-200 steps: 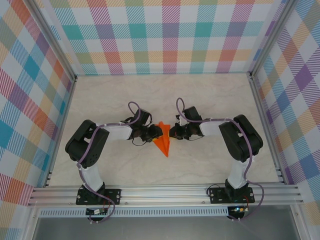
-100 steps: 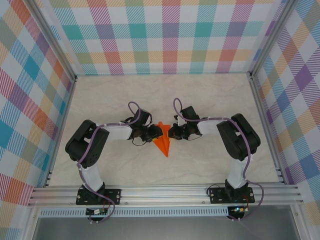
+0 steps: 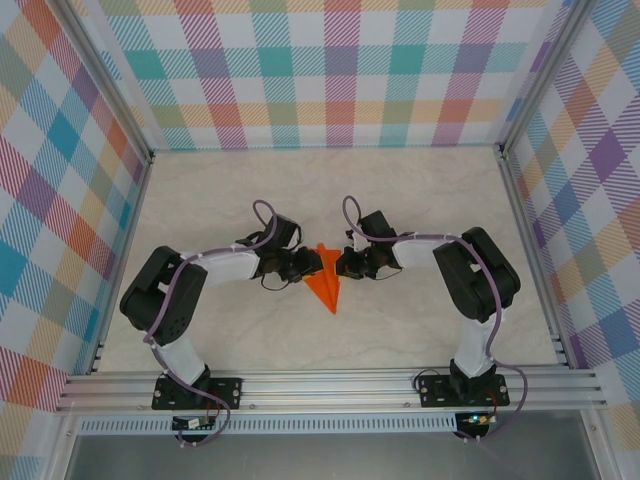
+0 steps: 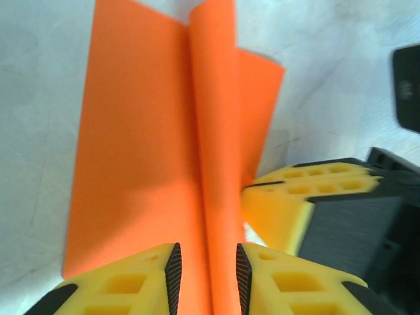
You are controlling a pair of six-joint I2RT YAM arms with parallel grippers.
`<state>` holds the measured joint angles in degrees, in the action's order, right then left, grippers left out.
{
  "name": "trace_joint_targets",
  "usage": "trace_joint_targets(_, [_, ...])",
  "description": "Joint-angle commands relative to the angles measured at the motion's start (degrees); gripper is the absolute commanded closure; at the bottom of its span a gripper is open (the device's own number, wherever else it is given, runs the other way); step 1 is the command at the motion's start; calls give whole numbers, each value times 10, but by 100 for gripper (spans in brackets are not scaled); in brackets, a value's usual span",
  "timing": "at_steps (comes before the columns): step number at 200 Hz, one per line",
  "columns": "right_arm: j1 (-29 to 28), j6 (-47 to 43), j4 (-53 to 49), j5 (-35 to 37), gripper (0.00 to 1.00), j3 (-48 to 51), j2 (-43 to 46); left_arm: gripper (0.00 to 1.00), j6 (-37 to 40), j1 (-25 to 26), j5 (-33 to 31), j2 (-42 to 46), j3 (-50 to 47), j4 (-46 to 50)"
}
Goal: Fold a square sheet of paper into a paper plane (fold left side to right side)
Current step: Fourth fold the wing at the center of the table.
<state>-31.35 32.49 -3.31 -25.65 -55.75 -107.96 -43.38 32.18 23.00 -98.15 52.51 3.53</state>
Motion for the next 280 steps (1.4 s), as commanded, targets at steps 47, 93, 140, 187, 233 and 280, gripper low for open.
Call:
trace_joint_targets(47, [-9, -14, -47, 33, 96, -4, -15, 81, 11, 9, 37, -33, 59, -9])
trace_joint_targets(93, [-13, -17, -54, 36, 96, -9, -16, 82, 12, 9, 42, -82, 96, -17])
trace_joint_targets(140, [-14, -19, -60, 40, 96, -10, -14, 82, 16, 9, 28, -110, 108, -9])
trace_joint_targets(187, [-13, -19, -61, 50, 96, -8, -9, 82, 15, 9, 14, -132, 98, -3])
trace_joint_targets(233, [-13, -20, -57, 55, 93, -13, 8, 83, 2, 9, 2, -139, 69, -4])
trace_joint_targets(280, [-13, -39, -95, 96, 74, -14, 105, 84, -6, 9, -5, -140, 45, -14])
